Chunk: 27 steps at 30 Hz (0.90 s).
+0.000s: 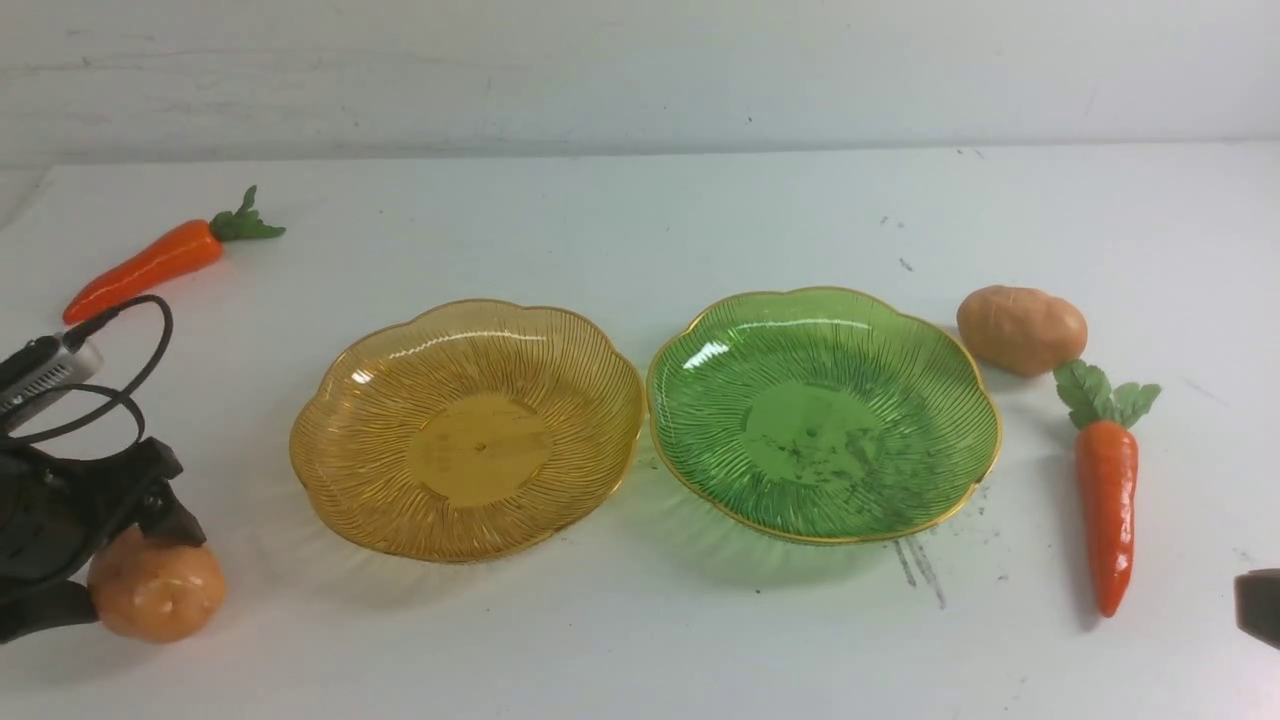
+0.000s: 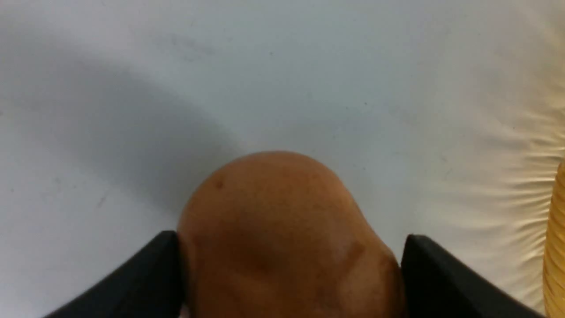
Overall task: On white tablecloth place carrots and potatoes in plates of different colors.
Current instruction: 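Put the potatoes from the left side into the left plate with the left gripper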
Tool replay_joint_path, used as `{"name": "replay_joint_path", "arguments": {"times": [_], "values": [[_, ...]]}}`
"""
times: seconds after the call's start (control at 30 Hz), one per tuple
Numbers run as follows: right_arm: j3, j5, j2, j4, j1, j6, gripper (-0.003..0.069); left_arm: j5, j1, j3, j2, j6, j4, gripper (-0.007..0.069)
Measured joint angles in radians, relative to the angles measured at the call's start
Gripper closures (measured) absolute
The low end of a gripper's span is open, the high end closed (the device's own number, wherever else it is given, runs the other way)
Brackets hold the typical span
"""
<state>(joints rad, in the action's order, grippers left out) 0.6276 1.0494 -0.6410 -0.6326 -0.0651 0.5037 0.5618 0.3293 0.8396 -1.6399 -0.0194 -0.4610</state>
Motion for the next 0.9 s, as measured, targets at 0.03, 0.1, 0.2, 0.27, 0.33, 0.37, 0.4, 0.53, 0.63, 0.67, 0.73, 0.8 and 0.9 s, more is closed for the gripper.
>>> {"name": "replay_joint_path", "arguments": {"times": [0.03, 0.1, 0.2, 0.27, 0.33, 0.37, 0.4, 0.53, 0.63, 0.67, 0.73, 0.8, 0.9], "values": [[0.0, 0.0, 0.0, 0.0, 0.0, 0.0, 0.0674, -0.006, 0.0, 0.0, -0.001, 0.009, 0.0, 0.0067], [0.0, 0.0, 0.0, 0.001, 0.0, 0.0, 0.0674, -0.007, 0.0, 0.0, -0.001, 0.019, -0.001, 0.0169], [0.0, 0.0, 0.0, 0.0, 0.0, 0.0, 0.0674, 0.04, -0.005, 0.052, -0.011, 0.086, -0.014, 0.0208], [0.0, 0.0, 0.0, 0.0, 0.0, 0.0, 0.0674, 0.07, -0.015, 0.096, -0.011, 0.124, -0.038, 0.0211], [0.0, 0.0, 0.0, 0.0, 0.0, 0.0, 0.0674, 0.115, -0.074, 0.194, -0.011, 0.233, -0.131, 0.0211], [0.0, -0.001, 0.0, 0.0, 0.0, 0.0, 0.0674, 0.117, -0.115, 0.238, -0.011, 0.307, -0.181, 0.0211], [0.0, -0.001, 0.0, 0.0, 0.0, 0.0, 0.0674, 0.116, -0.14, 0.255, -0.011, 0.351, -0.21, 0.0211], [0.0, -0.008, 0.0, -0.001, 0.0, 0.0, 0.0674, 0.072, -0.236, 0.315, -0.028, 0.487, -0.293, 0.0211], [0.0, -0.008, 0.0, -0.005, 0.0, 0.0, 0.0674, 0.019, -0.296, 0.336, -0.064, 0.521, -0.311, 0.0211], [0.0, -0.008, 0.0, -0.006, 0.0, 0.0, 0.0674, 0.007, -0.307, 0.339, -0.072, 0.526, -0.313, 0.021], [0.0, -0.008, 0.0, -0.016, 0.0, 0.0, 0.0674, -0.006, -0.322, 0.345, -0.097, 0.531, -0.314, 0.0208], [0.0, -0.008, 0.0, -0.019, 0.0, 0.0, 0.0674, -0.007, -0.333, 0.35, -0.118, 0.533, -0.314, 0.0204], [0.0, -0.008, 0.0, -0.04, 0.0, 0.0, 0.0674, 0.018, -0.351, 0.369, -0.172, 0.535, -0.309, 0.0153]]}}
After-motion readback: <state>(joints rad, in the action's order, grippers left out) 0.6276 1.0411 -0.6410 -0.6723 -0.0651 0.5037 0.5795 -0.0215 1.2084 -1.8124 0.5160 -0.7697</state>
